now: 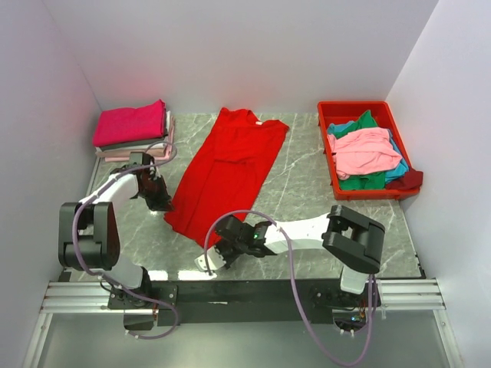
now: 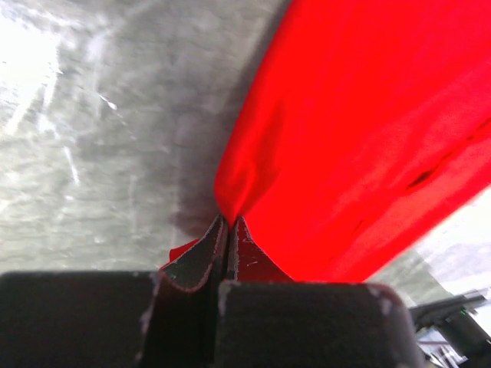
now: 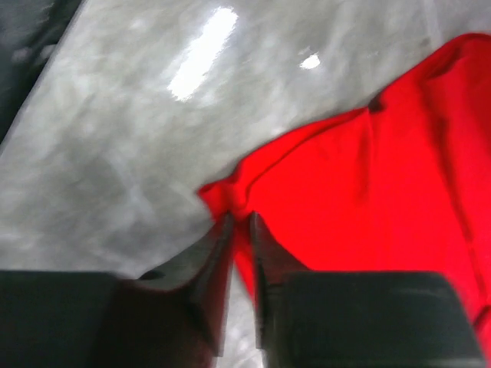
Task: Fold and stack the t-shirts
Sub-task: Fold the tshirt
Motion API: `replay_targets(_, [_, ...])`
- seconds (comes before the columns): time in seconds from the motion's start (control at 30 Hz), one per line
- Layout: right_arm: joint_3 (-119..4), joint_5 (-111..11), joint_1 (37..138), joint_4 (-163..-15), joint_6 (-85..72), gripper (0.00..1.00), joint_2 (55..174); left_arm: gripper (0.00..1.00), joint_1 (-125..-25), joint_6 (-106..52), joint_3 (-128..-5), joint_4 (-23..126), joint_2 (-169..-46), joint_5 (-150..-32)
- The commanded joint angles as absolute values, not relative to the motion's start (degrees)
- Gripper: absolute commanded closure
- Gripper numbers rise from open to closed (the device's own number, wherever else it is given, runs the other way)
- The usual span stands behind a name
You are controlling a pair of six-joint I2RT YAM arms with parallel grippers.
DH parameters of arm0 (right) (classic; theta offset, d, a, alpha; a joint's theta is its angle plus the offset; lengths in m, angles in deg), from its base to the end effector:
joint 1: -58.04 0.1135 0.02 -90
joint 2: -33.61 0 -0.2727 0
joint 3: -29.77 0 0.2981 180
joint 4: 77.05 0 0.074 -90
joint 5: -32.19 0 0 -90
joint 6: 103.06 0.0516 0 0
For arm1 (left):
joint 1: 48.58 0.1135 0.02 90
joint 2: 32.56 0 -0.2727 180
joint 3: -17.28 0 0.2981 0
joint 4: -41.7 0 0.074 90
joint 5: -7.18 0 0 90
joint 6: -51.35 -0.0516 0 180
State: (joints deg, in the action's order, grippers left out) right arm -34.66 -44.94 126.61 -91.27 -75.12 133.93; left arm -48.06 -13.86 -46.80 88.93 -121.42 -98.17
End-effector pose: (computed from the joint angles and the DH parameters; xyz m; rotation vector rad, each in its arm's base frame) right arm 0.1318 0.3673 0.1117 -2.2589 0.9284 0.3251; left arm 0.3236 -0.0107 0.1435 -0.5659 2.7982 -0.4710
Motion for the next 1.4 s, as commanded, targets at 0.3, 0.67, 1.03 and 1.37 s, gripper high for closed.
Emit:
replay_targets(0.3, [-21.76, -36.54, 126.77, -112.73, -86.44, 1.00, 113.98, 0.99, -57.86, -6.58, -41.45, 90.31, -110.88, -107.43])
replay_targets(0.67, [-8.04, -41.10, 126.07, -127.23, -88.56, 0.93, 94.01, 0.99, -82.84, 17.06, -24.41, 74.08, -100.78, -106.90])
replay_targets(1.03, [-14.18, -46.56, 109.31, -126.38, -79.96, 0.45, 83.71, 0.27, -87.53, 16.13, -33.87, 90.39, -90.49, -83.19])
replay_targets(1.37, [-41.02, -19.19, 76.80, -117.80, -47.45, 0.48, 106.25, 0.28, -62.21, -8.41, -57.02, 66.24, -120.28, -88.71])
